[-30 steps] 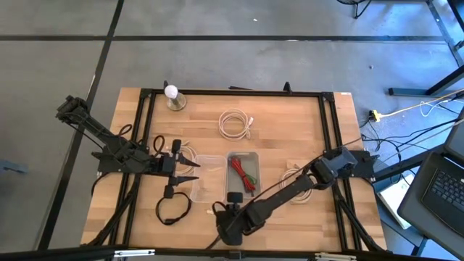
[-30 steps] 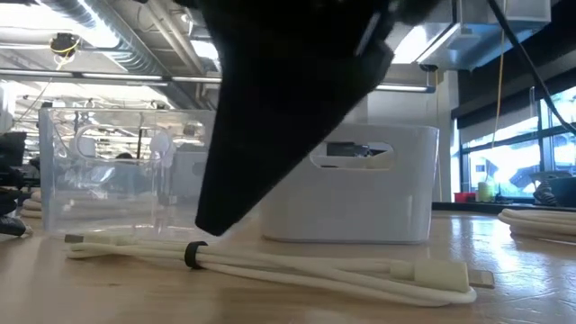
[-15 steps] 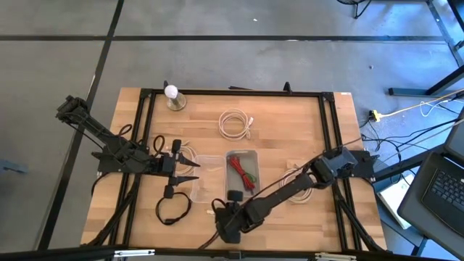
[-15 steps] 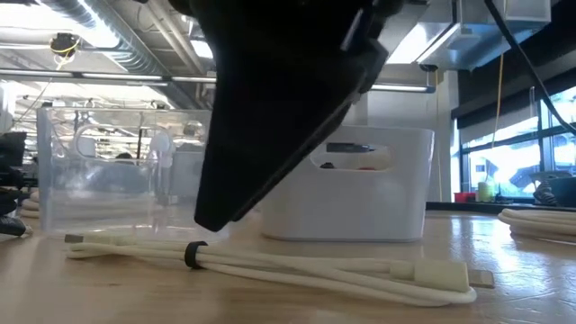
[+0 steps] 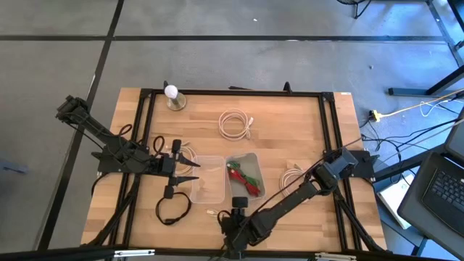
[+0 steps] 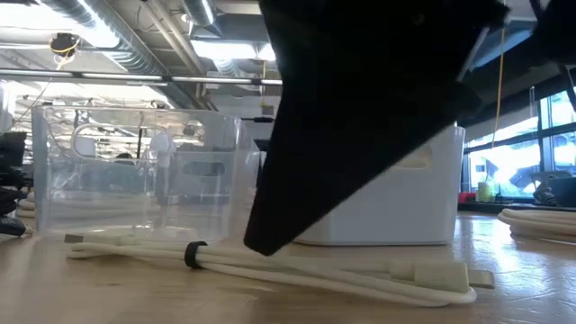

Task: Pick & Place USB Port
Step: Put the white charger cable into the gray bin

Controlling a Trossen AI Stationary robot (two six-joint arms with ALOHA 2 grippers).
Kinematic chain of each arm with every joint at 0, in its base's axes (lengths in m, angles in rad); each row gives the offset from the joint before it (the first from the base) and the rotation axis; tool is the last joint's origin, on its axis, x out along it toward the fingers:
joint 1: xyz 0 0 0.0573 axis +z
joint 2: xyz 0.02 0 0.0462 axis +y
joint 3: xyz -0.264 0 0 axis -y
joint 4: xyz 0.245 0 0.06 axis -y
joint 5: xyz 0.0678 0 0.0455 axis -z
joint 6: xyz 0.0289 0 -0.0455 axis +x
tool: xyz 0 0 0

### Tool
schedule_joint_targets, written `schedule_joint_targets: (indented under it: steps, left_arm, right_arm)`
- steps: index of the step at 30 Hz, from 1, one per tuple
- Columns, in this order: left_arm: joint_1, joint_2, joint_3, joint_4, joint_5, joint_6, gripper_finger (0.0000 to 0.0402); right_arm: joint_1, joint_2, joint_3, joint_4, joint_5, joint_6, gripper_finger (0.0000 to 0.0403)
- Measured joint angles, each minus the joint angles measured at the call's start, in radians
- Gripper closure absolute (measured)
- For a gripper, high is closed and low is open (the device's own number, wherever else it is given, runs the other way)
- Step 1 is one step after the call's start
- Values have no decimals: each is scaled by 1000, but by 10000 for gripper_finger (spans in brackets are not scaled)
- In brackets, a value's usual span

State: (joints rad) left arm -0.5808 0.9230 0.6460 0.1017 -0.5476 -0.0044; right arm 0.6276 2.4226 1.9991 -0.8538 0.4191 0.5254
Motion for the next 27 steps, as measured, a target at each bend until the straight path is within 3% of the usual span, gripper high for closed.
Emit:
schedule_joint_targets:
  steps: [27]
  left_arm:
    - [0,0,0,0,16,-16,229]
  right_arm:
    - [0,9,-7,-22,-63,121,263]
